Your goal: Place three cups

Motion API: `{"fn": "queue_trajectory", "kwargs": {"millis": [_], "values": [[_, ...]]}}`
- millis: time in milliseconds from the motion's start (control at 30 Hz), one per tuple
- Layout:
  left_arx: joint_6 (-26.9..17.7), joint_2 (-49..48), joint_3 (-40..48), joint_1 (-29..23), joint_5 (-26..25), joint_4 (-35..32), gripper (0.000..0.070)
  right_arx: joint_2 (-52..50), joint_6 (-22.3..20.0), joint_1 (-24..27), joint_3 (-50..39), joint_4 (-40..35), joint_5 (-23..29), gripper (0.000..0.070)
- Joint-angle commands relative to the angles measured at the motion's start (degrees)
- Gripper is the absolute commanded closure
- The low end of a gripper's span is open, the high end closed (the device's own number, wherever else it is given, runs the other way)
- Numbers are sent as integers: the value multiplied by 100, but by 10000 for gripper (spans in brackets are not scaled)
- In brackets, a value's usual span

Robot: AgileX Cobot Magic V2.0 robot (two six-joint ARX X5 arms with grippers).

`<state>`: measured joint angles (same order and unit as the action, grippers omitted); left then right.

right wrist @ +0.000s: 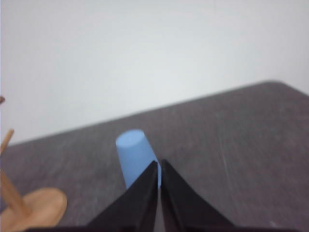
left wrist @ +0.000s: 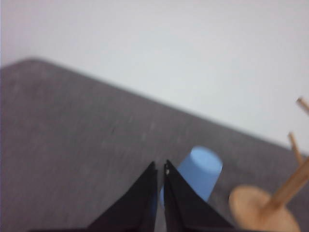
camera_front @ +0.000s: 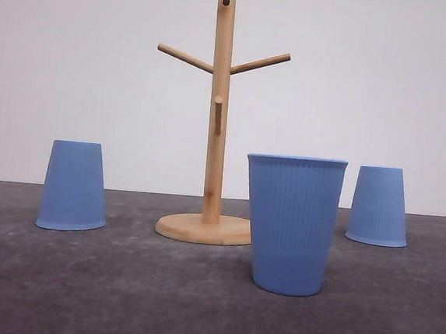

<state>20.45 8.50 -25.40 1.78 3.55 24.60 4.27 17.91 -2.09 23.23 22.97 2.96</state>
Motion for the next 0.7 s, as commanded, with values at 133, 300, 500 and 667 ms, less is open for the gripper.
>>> {"fn": "queue_trajectory", "kwargs": {"millis": [133,300,500,667], "values": [[-254,936,-945,7,-636,1213,697,709,-117,2,849,1379,-418,695],[-616,1758,-1412,7,-1385,1972,697,1294,-405,2,989,1527,-1195,695],[-1240,2462,-1669,177,-1865,2196,697,2010,-977,2,991,1361,-1674,695],[-1986,2673,-1686,754,-1794,1963,697,2340,-1627,-372,1002,1154,-1603,694]]}}
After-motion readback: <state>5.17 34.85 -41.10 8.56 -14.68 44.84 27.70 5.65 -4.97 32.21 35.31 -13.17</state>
